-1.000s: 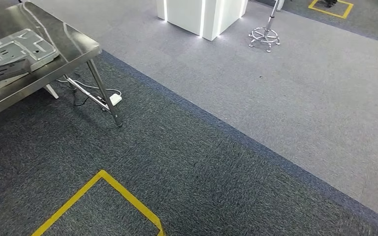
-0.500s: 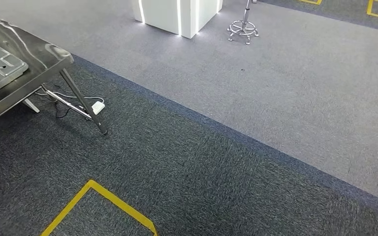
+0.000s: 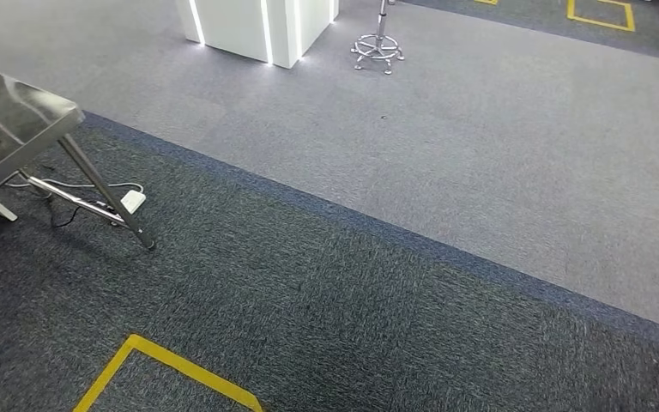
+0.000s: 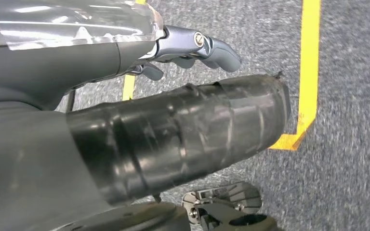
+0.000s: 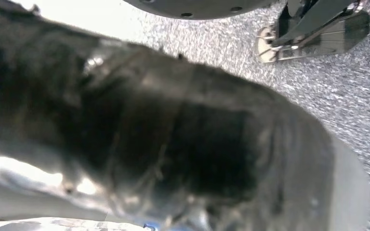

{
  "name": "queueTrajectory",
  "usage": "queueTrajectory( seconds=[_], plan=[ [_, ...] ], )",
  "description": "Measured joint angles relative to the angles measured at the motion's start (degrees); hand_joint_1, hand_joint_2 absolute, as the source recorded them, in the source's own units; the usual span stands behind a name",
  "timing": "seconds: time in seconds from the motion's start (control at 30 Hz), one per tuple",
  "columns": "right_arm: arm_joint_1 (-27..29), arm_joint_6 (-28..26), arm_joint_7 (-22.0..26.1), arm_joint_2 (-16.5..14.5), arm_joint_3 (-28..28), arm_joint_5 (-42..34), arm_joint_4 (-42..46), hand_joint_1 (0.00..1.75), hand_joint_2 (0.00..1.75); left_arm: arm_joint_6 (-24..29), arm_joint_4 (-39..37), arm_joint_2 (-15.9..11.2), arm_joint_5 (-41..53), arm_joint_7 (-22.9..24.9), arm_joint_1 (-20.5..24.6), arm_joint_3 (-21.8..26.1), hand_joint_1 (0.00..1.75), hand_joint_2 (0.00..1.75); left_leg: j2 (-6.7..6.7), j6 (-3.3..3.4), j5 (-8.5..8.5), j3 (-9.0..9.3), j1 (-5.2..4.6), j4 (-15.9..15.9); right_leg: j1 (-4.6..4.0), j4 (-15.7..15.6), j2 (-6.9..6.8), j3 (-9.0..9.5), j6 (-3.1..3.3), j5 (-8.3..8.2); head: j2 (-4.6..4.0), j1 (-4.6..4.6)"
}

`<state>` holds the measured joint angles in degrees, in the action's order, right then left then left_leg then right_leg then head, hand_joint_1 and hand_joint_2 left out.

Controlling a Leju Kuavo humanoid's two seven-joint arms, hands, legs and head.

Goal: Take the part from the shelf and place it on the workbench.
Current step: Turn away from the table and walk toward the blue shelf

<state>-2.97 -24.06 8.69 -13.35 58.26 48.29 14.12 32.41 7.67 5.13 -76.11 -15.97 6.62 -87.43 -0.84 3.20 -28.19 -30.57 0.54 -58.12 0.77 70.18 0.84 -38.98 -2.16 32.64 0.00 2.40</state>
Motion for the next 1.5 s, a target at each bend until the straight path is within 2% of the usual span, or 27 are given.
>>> queueTrajectory(
  seconds=[0.07,0.1,0.17,0.23,0.27,0.33,0.37,0.43,0.5,0.57,0.6,0.63,0.7,0.77,0.83,0.9,0.93,1.0,1.07,1.1,1.17,1.23,1.27,1.3,1.37,1.43,1.5],
  plan=[
    [0.04,0.02,-0.1,0.01,-0.01,0.05,0.0,0.0,0.0,0.0,0.0,-0.02,-0.02,0.01,-0.09,-0.01,0.0,0.0,-1.5,0.04,-0.08,-0.04,-0.13,-0.04,0.09,4.44,-0.22,-2.02,-0.28,1.15,0.0,-0.01],
    [0.1,0.03,-0.17,0.01,-0.01,0.05,0.0,0.0,0.0,0.0,0.0,-0.03,-0.04,0.01,-0.06,-0.01,0.0,0.0,-2.17,0.0,-0.14,0.0,-0.15,-0.06,0.1,3.61,-0.4,-1.5,-0.3,0.15,0.0,0.0],
    [0.17,0.03,-0.23,0.03,-0.01,0.05,0.0,0.0,0.0,0.0,0.0,-0.03,-0.05,0.01,0.03,-0.02,0.0,0.0,-3.32,-0.25,-0.36,0.26,-0.17,-0.08,0.01,-3.6,-2.05,2.41,-0.01,-3.32,0.0,0.01],
    [0.05,0.02,-0.23,0.03,-0.02,0.07,0.0,0.0,0.0,0.0,0.0,-0.04,-0.06,0.0,0.06,-0.02,0.0,0.0,-4.31,-0.82,-0.7,0.54,-0.4,-0.16,-0.44,-9.96,-4.11,5.71,0.69,-5.34,0.0,-0.01],
    [0.0,0.03,-0.23,0.03,-0.03,0.09,0.0,0.0,0.0,0.0,0.0,-0.04,-0.08,-0.01,0.07,-0.02,0.0,0.0,-4.74,-1.13,-0.84,0.68,-0.49,-0.16,-0.69,-11.16,-4.57,6.22,1.05,-5.47,0.0,-0.02],
    [0.05,0.04,-0.23,0.02,-0.03,0.22,0.0,0.0,0.0,0.0,0.0,-0.02,-0.17,-0.03,0.18,-0.02,0.0,0.0,-5.64,-1.77,-0.98,0.99,-0.54,-0.01,-0.84,-11.42,-3.49,6.16,1.69,-5.61,0.0,-0.03],
    [0.11,0.05,-0.23,0.02,-0.04,0.29,-0.01,0.0,0.0,0.0,0.0,0.0,-0.24,-0.05,0.26,-0.02,0.0,0.0,-5.4,-2.09,-1.3,1.1,-0.43,-0.23,-0.72,-11.71,-2.93,6.27,2.04,-5.79,0.0,-0.02],
    [0.1,0.06,-0.23,0.0,-0.05,0.44,-0.01,0.0,0.0,-0.01,0.0,0.01,-0.34,-0.14,0.37,-0.02,0.0,0.0,-3.16,-2.61,-3.6,0.02,-0.21,-3.3,-0.38,-12.29,-1.76,6.53,2.77,-6.23,0.0,-0.11],
    [0.0,0.06,-0.23,-0.01,-0.06,0.57,-0.02,0.0,0.0,-0.03,0.0,0.0,-0.42,-0.17,0.26,-0.02,0.0,0.0,-0.47,-2.82,-7.42,-3.26,-0.02,-10.55,-0.37,-12.36,-0.58,6.42,3.14,-6.42,0.0,-0.19],
    [0.02,0.06,-0.23,-0.01,-0.07,0.66,-0.03,0.0,0.0,-0.04,0.0,-0.01,-0.5,-0.06,0.02,-0.02,0.0,0.0,0.29,-2.88,-8.86,-6.13,0.01,-16.2,-0.46,-12.18,0.92,6.31,3.24,-6.47,0.0,-0.19],
    [0.05,0.06,-0.23,-0.01,-0.07,0.69,-0.05,0.0,0.0,-0.04,0.0,-0.01,-0.51,0.01,-0.08,-0.02,0.0,0.0,0.41,-2.84,-7.84,-6.26,0.02,-16.05,-0.48,-12.03,1.76,6.29,3.22,-6.46,0.0,-0.19],
    [0.08,0.07,-0.23,-0.01,-0.06,0.71,-0.07,0.0,0.0,-0.04,0.0,-0.01,-0.51,0.05,-0.13,-0.02,0.0,0.0,0.64,-2.74,-5.82,-5.33,0.05,-13.59,-0.47,-11.85,2.6,6.29,3.17,-6.43,0.0,-0.19],
    [0.07,0.08,-0.23,-0.04,-0.05,0.73,-0.09,0.0,0.0,-0.04,0.0,-0.03,-0.51,0.08,-0.15,-0.02,0.0,0.0,2.94,-2.54,-1.75,-2.14,0.19,-5.73,-0.48,-11.38,4.08,6.14,2.88,-6.28,0.0,-0.18],
    [0.04,0.1,-0.24,-0.07,-0.07,0.79,-0.1,0.0,0.0,-0.03,0.0,-0.05,-0.52,0.08,-0.07,-0.02,0.0,0.0,5.07,-2.27,-0.36,-0.53,0.19,-1.38,-0.47,-11.06,5.29,5.71,2.25,-6.24,0.0,-0.16],
    [0.15,0.1,-0.27,-0.09,-0.07,0.86,-0.15,0.0,0.0,-0.02,0.0,-0.05,-0.54,0.07,0.03,-0.02,0.0,0.0,4.61,-1.74,-0.26,-0.39,0.05,-0.88,-0.36,-11.18,6.44,5.3,1.42,-6.53,0.0,-0.16],
    [0.27,0.12,-0.31,-0.11,-0.06,0.9,-0.22,0.0,0.0,-0.02,0.0,-0.03,-0.56,0.03,0.07,-0.02,0.0,0.0,3.19,-0.85,0.27,-0.14,0.15,-0.26,-0.3,-10.45,5.26,4.82,0.89,-6.06,0.0,-0.08],
    [0.26,0.15,-0.32,-0.11,-0.06,0.9,-0.25,0.0,0.0,-0.01,0.0,-0.02,-0.57,0.01,0.07,-0.02,0.0,0.0,2.42,-0.45,0.52,-0.09,0.24,0.08,-0.34,-8.85,3.73,4.04,0.68,-4.94,0.0,0.0],
    [0.17,0.21,-0.34,-0.11,-0.07,0.93,-0.27,0.0,0.0,0.0,0.0,-0.01,-0.57,0.0,-0.08,-0.02,0.0,0.0,0.73,0.0,0.64,-0.12,0.06,0.3,-0.31,-2.34,0.59,0.93,0.28,-1.2,0.0,0.17],
    [0.17,0.33,-0.34,-0.11,-0.08,0.98,-0.28,0.0,0.0,0.0,0.0,-0.01,-0.58,0.02,-0.27,-0.02,0.0,0.0,-1.1,0.05,0.54,-0.23,-0.1,0.25,-0.07,3.77,-0.18,-2.0,-0.12,1.1,0.0,0.17],
    [0.23,0.39,-0.34,-0.1,-0.08,1.01,-0.28,0.0,0.0,0.0,0.0,-0.01,-0.58,0.03,-0.28,-0.02,0.0,0.0,-1.93,0.02,0.46,-0.25,-0.13,0.22,0.03,4.2,-0.34,-2.12,-0.24,0.72,0.0,0.16],
    [0.35,0.5,-0.34,-0.09,-0.08,1.02,-0.28,0.0,0.0,0.0,0.0,0.0,-0.57,0.03,-0.19,-0.02,0.0,0.0,-3.28,-0.22,0.24,-0.07,-0.13,0.14,0.09,-1.43,-1.48,1.12,-0.21,-2.59,0.0,0.17],
    [0.27,0.6,-0.34,-0.09,-0.08,1.04,-0.28,0.0,0.0,0.0,0.0,0.01,-0.56,0.03,-0.16,-0.02,0.0,0.0,-4.38,-0.74,-0.12,0.23,-0.32,0.01,-0.26,-8.73,-3.85,5.07,0.42,-5.16,0.0,0.16],
    [0.21,0.64,-0.34,-0.1,-0.08,1.05,-0.29,0.0,0.0,0.0,0.0,0.01,-0.57,0.03,-0.14,-0.02,0.0,0.0,-4.85,-1.07,-0.29,0.4,-0.43,-0.04,-0.48,-10.68,-4.57,6.03,0.83,-5.62,0.0,0.14],
    [0.18,0.67,-0.34,-0.1,-0.08,1.06,-0.3,0.0,0.0,0.0,0.0,0.01,-0.57,0.03,-0.08,-0.02,0.0,0.0,-5.31,-1.39,-0.42,0.57,-0.51,-0.02,-0.69,-11.21,-4.66,6.16,1.24,-5.55,0.0,0.13],
    [0.27,0.68,-0.34,-0.1,-0.08,1.06,-0.32,0.0,0.0,0.0,0.0,0.03,-0.57,0.02,0.13,-0.02,0.0,0.0,-5.89,-2.08,-0.67,0.98,-0.41,0.04,-0.67,-11.5,-3.45,6.16,1.91,-5.79,0.0,0.12],
    [0.27,0.67,-0.34,-0.1,-0.08,1.06,-0.33,0.0,0.0,0.0,0.0,0.05,-0.56,0.01,0.3,-0.02,0.0,0.0,-3.82,-2.71,-2.31,0.52,-0.16,-1.88,-0.36,-11.99,-2.26,6.44,2.71,-6.15,0.0,0.1],
    [0.12,0.67,-0.34,-0.1,-0.08,1.06,-0.33,0.0,0.0,0.0,0.0,0.05,-0.57,0.01,0.26,-0.02,0.0,0.0,-0.7,-3.07,-5.98,-2.21,0.06,-8.25,-0.27,-12.18,-1.03,6.49,3.33,-6.39,0.0,0.08]
  ],
)
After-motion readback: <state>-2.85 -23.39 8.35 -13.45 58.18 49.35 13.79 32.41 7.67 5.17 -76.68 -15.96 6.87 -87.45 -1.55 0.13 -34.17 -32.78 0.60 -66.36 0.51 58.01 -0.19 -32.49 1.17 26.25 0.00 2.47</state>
